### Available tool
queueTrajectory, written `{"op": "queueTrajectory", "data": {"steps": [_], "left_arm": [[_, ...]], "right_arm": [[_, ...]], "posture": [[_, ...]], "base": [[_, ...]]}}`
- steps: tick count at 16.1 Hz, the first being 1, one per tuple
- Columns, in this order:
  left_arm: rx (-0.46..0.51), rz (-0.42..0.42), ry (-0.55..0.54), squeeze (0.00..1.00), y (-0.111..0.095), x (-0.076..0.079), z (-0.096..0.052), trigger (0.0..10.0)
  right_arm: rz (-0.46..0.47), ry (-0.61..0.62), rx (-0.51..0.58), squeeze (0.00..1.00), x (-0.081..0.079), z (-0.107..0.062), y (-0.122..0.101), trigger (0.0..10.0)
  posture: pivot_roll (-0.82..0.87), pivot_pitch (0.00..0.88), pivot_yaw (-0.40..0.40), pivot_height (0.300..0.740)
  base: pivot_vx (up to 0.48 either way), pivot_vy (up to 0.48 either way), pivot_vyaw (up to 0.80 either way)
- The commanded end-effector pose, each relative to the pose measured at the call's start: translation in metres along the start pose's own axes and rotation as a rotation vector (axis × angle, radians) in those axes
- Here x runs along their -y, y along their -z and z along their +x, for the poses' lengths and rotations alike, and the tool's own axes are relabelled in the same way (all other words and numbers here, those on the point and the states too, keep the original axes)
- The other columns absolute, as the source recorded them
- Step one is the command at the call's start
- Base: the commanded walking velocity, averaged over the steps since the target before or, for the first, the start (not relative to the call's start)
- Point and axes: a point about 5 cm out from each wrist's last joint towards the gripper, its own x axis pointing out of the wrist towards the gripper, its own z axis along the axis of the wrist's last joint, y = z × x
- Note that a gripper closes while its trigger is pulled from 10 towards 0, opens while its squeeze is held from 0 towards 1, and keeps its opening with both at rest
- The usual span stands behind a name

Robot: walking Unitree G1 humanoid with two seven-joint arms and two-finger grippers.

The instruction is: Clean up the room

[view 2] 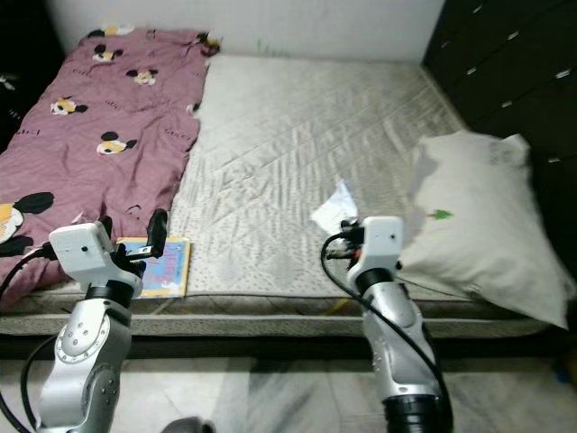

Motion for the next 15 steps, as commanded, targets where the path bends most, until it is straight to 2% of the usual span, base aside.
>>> {"op": "queueTrajectory", "data": {"steps": [1,4,7,9,13,15], "left_arm": [[0.000,0.003,-0.006,0.00,-0.0013,-0.0011,0.0003,10.0],[-0.002,0.004,-0.004,0.00,-0.0012,-0.0007,0.0013,10.0],[-0.017,0.015,-0.068,0.00,0.0024,-0.0018,0.0033,10.0],[-0.017,-0.013,-0.047,0.00,0.0031,0.0002,0.0025,10.0],[-0.030,-0.009,-0.069,0.00,0.0047,-0.0016,0.0019,10.0],[-0.029,-0.006,-0.059,0.00,0.0051,-0.0015,0.0020,10.0]], "right_arm": [[-0.003,-0.019,0.014,0.00,-0.0049,0.0026,-0.0041,10.0],[-0.006,-0.016,0.014,0.00,-0.0041,0.0028,-0.0038,10.0],[-0.012,-0.015,0.016,0.00,-0.0034,0.0031,-0.0033,10.0],[-0.014,-0.016,0.015,0.00,-0.0037,0.0039,-0.0030,10.0],[-0.018,-0.019,0.016,0.00,-0.0030,0.0045,-0.0027,10.0],[-0.015,-0.022,0.013,0.00,-0.0038,0.0049,-0.0018,10.0]], "posture": [[-0.04,0.113,-0.052,0.740],[-0.04,0.112,-0.050,0.740],[-0.04,0.108,-0.050,0.740],[-0.03,0.107,-0.052,0.740],[-0.03,0.103,-0.055,0.740],[-0.03,0.100,-0.055,0.740]], "base": [[0.307,0.000,0.00],[0.302,0.000,0.00],[0.000,0.000,0.00],[0.000,0.000,0.00],[0.000,0.000,0.00],[0.000,0.480,0.00]]}}
